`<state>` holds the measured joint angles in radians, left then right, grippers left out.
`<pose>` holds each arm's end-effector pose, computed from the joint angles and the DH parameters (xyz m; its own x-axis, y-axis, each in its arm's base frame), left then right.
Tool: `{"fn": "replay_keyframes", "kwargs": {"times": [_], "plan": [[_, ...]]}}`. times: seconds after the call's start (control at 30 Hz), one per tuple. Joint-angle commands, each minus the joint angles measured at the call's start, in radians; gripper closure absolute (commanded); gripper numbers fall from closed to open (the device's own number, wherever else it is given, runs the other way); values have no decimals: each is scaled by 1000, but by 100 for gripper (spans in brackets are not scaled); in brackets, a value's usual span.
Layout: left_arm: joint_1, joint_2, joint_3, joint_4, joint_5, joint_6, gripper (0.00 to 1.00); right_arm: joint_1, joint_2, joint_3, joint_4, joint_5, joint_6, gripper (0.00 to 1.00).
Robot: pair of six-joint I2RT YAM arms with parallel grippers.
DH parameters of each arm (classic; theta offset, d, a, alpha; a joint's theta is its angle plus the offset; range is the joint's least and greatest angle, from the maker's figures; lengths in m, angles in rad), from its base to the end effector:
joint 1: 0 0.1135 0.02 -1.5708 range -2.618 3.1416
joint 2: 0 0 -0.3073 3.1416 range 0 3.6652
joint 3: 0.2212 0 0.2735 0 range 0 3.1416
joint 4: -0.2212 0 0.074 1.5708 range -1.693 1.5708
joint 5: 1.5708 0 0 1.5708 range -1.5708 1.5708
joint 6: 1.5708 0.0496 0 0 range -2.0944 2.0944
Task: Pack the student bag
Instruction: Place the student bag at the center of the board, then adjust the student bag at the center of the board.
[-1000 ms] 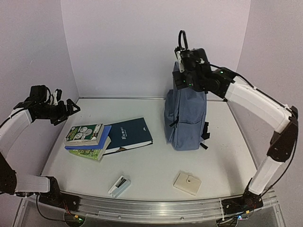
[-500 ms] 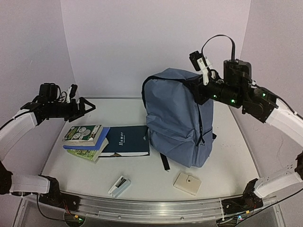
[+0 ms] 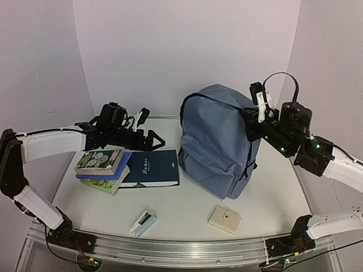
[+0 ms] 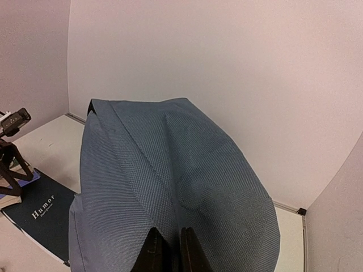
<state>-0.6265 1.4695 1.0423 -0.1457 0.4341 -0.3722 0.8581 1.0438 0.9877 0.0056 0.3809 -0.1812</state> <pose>0.2767 -0.2260 0.2988 -0.7066 0.1042 -0.6999 0.6025 0.6072 -0.5180 0.1808 0.1810 0.4180 0.0504 -0.1976 -0.9790 -0.4580 0.8665 -0.1984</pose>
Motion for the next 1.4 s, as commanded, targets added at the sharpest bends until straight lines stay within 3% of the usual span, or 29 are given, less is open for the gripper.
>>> {"fn": "replay_keyframes", "kwargs": {"times": [0.0,0.1,0.27,0.4,0.77,0.9,1.07,1.23,1.37], "plan": [[4,67,155,210,-41,81,4,-2,-17,-7,52,59,64,89],[4,136,236,252,-53,145,11,-2,-21,-5,53,91,112,84],[4,258,398,199,-64,239,18,-2,-48,3,19,99,188,67],[4,323,469,197,-47,289,23,-2,-80,5,-39,63,260,62],[4,426,568,217,93,282,39,-1,-110,-13,-106,13,327,62],[4,435,565,246,120,266,57,-2,-106,-16,-111,1,332,64],[4,429,568,247,130,248,89,-2,-93,-14,-113,8,345,67],[4,377,493,296,75,236,99,-1,-50,-7,-112,105,375,76],[3,342,471,286,96,214,100,-2,20,13,-104,232,405,79]]}}
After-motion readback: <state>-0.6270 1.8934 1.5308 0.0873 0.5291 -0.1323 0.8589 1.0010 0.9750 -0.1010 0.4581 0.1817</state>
